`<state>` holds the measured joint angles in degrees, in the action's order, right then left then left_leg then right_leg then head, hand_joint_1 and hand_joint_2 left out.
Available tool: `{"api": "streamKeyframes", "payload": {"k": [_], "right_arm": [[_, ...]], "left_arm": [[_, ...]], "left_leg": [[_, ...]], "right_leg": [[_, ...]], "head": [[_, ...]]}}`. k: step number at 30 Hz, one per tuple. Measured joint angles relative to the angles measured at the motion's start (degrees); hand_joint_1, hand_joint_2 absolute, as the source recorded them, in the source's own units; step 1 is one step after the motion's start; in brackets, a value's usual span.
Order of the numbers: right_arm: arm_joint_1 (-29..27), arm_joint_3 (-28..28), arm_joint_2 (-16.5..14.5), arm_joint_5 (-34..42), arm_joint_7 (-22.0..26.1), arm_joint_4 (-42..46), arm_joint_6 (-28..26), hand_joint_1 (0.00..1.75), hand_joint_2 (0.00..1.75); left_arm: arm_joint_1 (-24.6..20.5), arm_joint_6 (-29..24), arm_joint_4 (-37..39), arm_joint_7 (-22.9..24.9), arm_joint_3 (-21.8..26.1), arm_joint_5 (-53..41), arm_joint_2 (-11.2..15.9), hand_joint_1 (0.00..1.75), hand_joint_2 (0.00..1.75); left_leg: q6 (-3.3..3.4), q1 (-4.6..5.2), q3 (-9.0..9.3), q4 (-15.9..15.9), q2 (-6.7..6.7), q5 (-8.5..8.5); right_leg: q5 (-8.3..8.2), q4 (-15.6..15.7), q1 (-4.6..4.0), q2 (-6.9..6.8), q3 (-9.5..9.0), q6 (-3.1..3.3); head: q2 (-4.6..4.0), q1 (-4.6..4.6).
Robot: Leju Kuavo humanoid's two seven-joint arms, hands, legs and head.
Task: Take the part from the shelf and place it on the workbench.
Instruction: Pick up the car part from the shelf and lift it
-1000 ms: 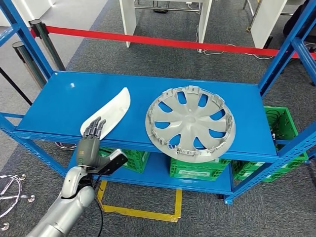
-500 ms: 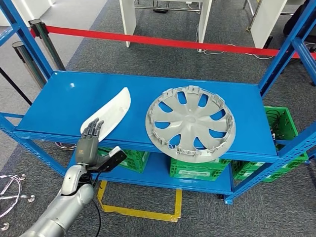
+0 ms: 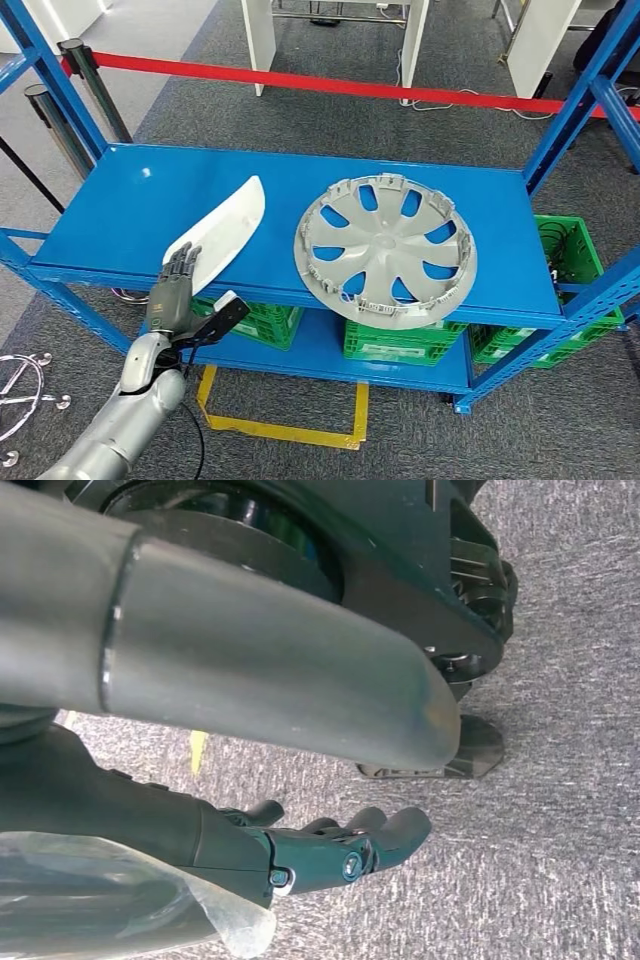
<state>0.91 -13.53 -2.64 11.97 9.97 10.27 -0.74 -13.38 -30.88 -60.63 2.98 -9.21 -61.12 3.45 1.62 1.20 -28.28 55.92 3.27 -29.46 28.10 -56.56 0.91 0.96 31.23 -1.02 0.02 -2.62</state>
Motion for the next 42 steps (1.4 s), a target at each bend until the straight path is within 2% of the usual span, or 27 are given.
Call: {"api": "streamKeyframes", "payload": {"k": [1, 2, 9, 14, 16, 18, 21, 24, 28, 31, 36, 42], "right_arm": [[0.0, 0.0, 0.0, 0.0, 0.0, 0.0, 0.0, 0.00, 0.00], [0.0, 0.0, 0.0, 0.0, 0.0, 0.0, 0.0, 0.00, 0.00], [0.0, 0.0, 0.3, 0.1, 0.0, 0.0, 0.0, 0.00, 0.00], [0.0, 0.0, 0.3, 0.1, 0.0, 0.0, 0.1, 0.00, 0.00], [0.0, 0.0, 0.3, 0.1, 0.1, 0.0, 0.1, 0.00, 0.00], [0.0, 0.0, 0.4, 0.1, 0.1, 0.0, 0.1, 0.00, 0.00], [0.0, 0.0, 0.4, 0.0, 0.2, 0.0, 0.1, 0.00, 0.00], [0.0, 0.0, 0.4, 0.0, 0.3, 0.0, 0.1, 0.00, 0.00], [0.0, 0.0, 0.4, 0.0, 0.3, 0.0, 0.2, 0.00, 0.00], [0.1, 0.0, 0.4, 0.0, 0.3, 0.0, 0.2, 0.00, 0.00], [0.0, 0.0, 0.4, -0.1, 0.6, 0.0, 0.1, 0.00, 0.00], [0.0, 0.0, 0.4, -0.7, 1.2, 0.0, 0.1, 0.00, 0.00]], "left_arm": [[0.0, 0.4, 0.0, 0.1, 0.5, 0.2, 0.2, 1.73, 1.75], [0.0, 0.6, 0.0, 0.2, 1.0, 0.3, 0.4, 1.75, 1.75], [-0.1, 0.6, 0.0, -0.4, 4.2, 1.6, 1.5, 1.69, 1.75], [-0.1, -0.1, 0.0, -1.1, 5.4, 1.8, 1.8, 1.73, 1.75], [-0.1, -0.6, -0.2, -1.4, 5.7, 1.8, 1.8, 1.64, 1.75], [-0.2, -1.2, -0.5, -1.8, 6.0, 1.7, 1.9, 1.47, 1.75], [-0.4, -1.5, -1.3, -2.0, 6.4, 1.7, 2.0, 1.36, 1.75], [-0.3, -1.7, -2.1, -2.1, 6.8, 1.6, 2.1, 1.36, 1.75], [-0.3, -1.8, -2.5, -2.2, 6.9, 1.6, 2.2, 1.68, 1.75], [0.0, -3.1, -3.3, -3.2, 7.0, 1.4, 2.2, 1.75, 1.75], [2.2, -8.2, -10.1, -8.0, 8.1, -3.0, 1.5, 1.75, 1.75], [5.1, -9.1, -26.8, -19.6, 11.7, -11.1, -2.5, 1.75, 1.75]], "left_leg": [[0.00, 0.00, 0.00, 0.0, 0.00, 0.00], [0.00, 0.00, 0.00, 0.0, 0.00, 0.00], [0.00, 0.00, 0.00, 0.0, 0.00, 0.00], [0.00, 0.00, 0.00, 0.0, 0.00, 0.00], [0.00, 0.00, 0.00, 0.0, 0.00, 0.00], [0.00, 0.00, 0.00, 0.0, 0.00, 0.00], [0.00, 0.00, 0.00, 0.0, 0.00, 0.00], [0.00, 0.00, 0.00, 0.0, 0.00, 0.00], [0.00, 0.00, 0.00, 0.0, 0.00, 0.00], [0.00, -0.01, -0.01, 0.0, 0.00, 0.00], [0.00, 0.00, -0.02, 0.0, 0.00, 0.00], [0.00, 0.01, -0.06, 0.0, -0.02, -0.01]], "right_leg": [[0.00, 0.0, 0.00, 0.00, 0.00, 0.00], [0.00, 0.0, 0.00, 0.00, 0.00, 0.00], [0.00, 0.0, 0.00, 0.00, -0.01, 0.00], [0.00, 0.0, 0.00, 0.00, -0.01, 0.00], [0.00, 0.0, 0.00, -0.01, -0.01, 0.00], [0.00, 0.0, 0.00, -0.01, -0.01, 0.00], [0.00, 0.0, 0.00, 0.00, -0.01, 0.00], [0.00, 0.0, 0.00, -0.01, -0.01, 0.00], [0.00, 0.0, 0.00, -0.01, -0.01, 0.00], [0.00, 0.0, 0.00, 0.00, -0.01, 0.00], [0.00, 0.0, 0.00, 0.00, 0.01, 0.00], [0.01, 0.0, 0.01, 0.04, 0.01, 0.00]], "head": [[0.00, 0.01], [0.00, 0.01], [0.00, 0.02], [0.00, 0.01], [0.00, 0.01], [0.00, 0.01], [0.00, 0.00], [0.00, 0.01], [0.00, 0.00], [0.00, 0.00], [0.00, 0.01], [0.00, 0.01]]}}
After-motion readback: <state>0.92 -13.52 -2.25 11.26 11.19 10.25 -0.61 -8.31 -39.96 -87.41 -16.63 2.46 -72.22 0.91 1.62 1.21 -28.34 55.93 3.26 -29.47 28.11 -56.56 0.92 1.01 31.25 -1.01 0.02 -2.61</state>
